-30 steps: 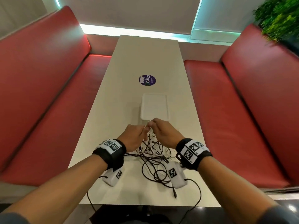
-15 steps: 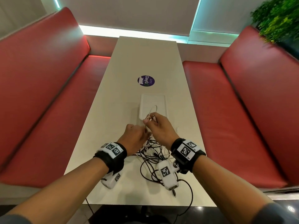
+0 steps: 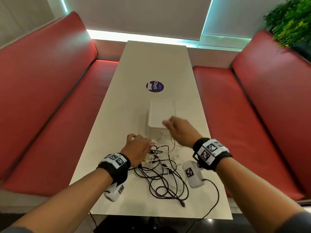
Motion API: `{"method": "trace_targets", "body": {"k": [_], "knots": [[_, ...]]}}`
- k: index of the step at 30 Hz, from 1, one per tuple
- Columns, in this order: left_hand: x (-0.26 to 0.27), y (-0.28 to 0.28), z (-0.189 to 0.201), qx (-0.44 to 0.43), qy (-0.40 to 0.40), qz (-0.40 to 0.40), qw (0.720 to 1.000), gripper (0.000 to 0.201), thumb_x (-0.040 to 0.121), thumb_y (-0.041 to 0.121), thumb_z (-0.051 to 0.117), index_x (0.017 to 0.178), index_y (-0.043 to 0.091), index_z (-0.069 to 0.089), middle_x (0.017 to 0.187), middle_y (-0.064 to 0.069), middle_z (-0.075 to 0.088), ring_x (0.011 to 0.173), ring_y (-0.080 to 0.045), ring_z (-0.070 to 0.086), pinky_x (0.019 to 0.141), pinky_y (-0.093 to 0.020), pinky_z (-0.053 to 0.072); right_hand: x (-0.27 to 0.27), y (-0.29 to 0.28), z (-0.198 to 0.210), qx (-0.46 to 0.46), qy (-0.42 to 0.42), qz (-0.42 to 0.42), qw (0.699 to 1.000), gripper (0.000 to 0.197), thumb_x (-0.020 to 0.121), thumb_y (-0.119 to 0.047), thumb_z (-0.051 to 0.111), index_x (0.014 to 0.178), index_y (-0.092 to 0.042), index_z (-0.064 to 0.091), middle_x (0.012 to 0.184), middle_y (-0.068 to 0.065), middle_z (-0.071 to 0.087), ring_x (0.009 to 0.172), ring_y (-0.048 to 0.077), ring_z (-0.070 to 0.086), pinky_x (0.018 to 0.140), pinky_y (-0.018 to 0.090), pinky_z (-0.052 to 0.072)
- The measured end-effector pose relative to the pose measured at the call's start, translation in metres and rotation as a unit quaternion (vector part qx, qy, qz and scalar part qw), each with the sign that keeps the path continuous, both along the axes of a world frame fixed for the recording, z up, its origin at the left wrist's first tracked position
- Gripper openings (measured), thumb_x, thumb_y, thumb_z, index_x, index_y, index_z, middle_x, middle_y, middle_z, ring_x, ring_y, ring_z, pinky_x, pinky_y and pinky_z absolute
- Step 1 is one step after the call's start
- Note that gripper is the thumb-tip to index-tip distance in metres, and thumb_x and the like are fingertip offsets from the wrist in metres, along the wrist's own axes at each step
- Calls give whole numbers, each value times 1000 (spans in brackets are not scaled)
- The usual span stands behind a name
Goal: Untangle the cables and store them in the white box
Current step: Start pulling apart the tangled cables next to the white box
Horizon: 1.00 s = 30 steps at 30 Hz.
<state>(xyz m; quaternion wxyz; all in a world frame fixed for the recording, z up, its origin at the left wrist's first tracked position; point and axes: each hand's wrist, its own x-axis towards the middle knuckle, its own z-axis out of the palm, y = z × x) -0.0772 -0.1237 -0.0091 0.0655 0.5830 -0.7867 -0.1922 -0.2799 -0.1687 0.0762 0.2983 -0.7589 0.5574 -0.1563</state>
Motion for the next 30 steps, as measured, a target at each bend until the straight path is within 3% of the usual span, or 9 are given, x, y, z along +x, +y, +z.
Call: {"method": "trace_targets", "body": {"k": [4,9,13,19,23,25,27,29,30], "knots": [[-10,-4,10,2,4,-20,1000,33,105,35,25,92,33,55,85,9,58,96,-12,52,109,-39,18,10,16,-30,48,26,104,993,30,105,-43,44,83,-23,48,77,-5,57,68,12,53,64,30,39],[-6,-8,7,2,13,-18,1000,29,106,32,27,88,31,50,86,8,54,92,-11,49,110,-40,20,10,11,-31,12,122,193,974,27,105,-40,46,108,-13,48,97,6,65,78,19,54,69,32,42],[-1,-10,4,18,26,-17,999,31,104,40,21,86,37,46,84,9,52,91,-13,47,110,-39,22,6,16,-35,11,133,205,970,22,104,-35,49,93,-16,52,80,-2,54,70,19,52,65,32,39],[5,-9,-5,21,7,-22,1000,27,104,42,37,88,27,53,92,7,57,94,-12,48,108,-39,24,10,11,-19,-45,74,142,986,28,96,-36,50,81,-13,56,65,1,59,55,18,53,56,37,49],[4,-9,-10,1,41,-14,999,24,103,43,39,89,27,51,94,10,55,98,-11,47,109,-45,25,7,3,7,-92,93,113,985,27,92,-29,55,71,-12,53,59,7,56,51,22,48,51,34,39],[1,-9,-8,6,12,-38,999,16,97,43,47,97,29,55,108,12,56,114,-10,46,114,-45,18,6,-1,15,-73,32,59,995,28,95,-24,54,73,-7,56,62,9,60,52,22,50,53,37,42],[5,-5,-14,30,-25,-62,997,21,95,48,50,101,30,59,120,13,55,125,-9,40,114,-43,13,-2,-11,31,-41,-85,-40,995,30,99,-21,49,71,-12,54,60,0,55,51,15,44,49,32,37],[15,5,-26,46,-19,-40,998,28,99,51,45,100,28,62,114,12,59,119,-9,46,112,-41,16,-14,-21,55,-36,-166,-91,981,31,101,-21,47,71,-16,52,60,-5,46,50,11,37,48,26,32],[20,8,-30,45,1,-10,999,30,99,52,44,100,28,63,109,12,60,114,-10,49,112,-40,18,-19,-23,67,-37,-159,-81,983,30,101,-22,47,72,-15,53,61,-5,45,50,10,37,47,24,33]]}}
